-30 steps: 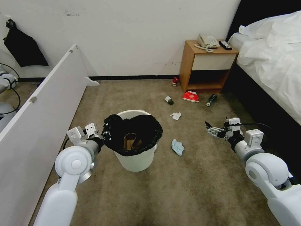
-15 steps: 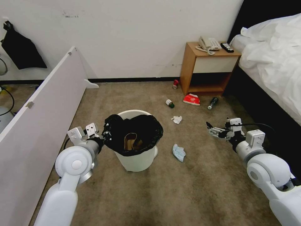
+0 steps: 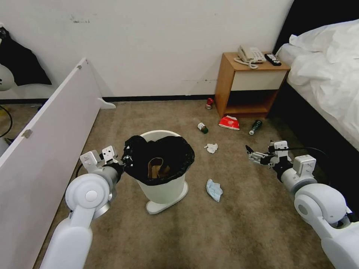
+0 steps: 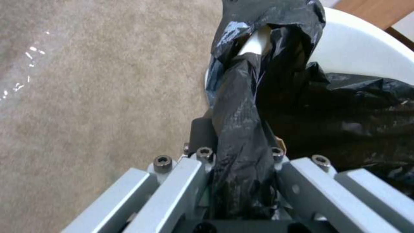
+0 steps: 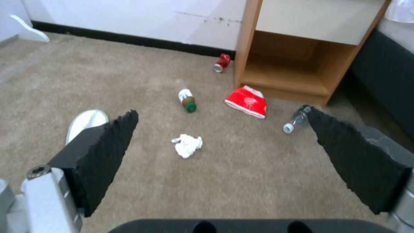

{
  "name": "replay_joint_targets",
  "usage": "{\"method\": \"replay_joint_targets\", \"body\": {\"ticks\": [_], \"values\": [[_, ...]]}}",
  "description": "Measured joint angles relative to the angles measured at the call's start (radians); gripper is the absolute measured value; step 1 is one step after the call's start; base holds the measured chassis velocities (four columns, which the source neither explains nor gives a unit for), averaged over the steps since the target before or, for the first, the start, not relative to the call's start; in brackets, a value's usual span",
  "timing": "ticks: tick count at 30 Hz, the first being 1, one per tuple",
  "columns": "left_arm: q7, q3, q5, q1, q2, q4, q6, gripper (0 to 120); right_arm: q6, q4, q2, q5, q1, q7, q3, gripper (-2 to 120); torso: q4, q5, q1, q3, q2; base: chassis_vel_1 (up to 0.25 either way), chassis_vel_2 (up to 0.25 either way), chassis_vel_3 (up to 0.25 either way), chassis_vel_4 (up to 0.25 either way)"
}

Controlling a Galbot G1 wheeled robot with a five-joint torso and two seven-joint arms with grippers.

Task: Pick up the trash bin, then pick up the garbage from the floor and place it into the trash bin.

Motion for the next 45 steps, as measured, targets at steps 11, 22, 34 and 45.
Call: {"method": "replay_joint_targets", "body": {"ticks": [11,22,34,45], "values": [[0.001,0.000,0.002,-0.001,0.000,0.003,0.000,5,0.003,-0.004,0.001,-0.002,0.004,-0.001,-0.003,100,0.0000,0.0000,0.000,0.000,0.000,-0.080,0.079,0.079,-0.084],[0.002,-0.001,0.003,-0.002,-0.001,0.006,0.000,5,0.008,-0.008,0.003,-0.005,0.006,-0.003,-0.008,100,-0.0001,-0.0001,0.000,0.000,0.000,-0.081,0.078,0.069,-0.075],[0.003,-0.001,0.004,0.000,0.000,0.006,0.000,5,0.017,-0.011,0.004,-0.019,0.012,-0.005,-0.016,100,-0.0001,0.0000,0.000,0.000,0.000,-0.051,0.055,0.048,-0.051],[0.003,-0.001,0.005,0.002,0.000,0.002,0.000,5,0.046,-0.012,0.004,-0.030,0.009,-0.018,-0.015,100,0.0000,0.0000,0.000,0.000,0.000,0.000,0.000,0.000,0.000]]}}
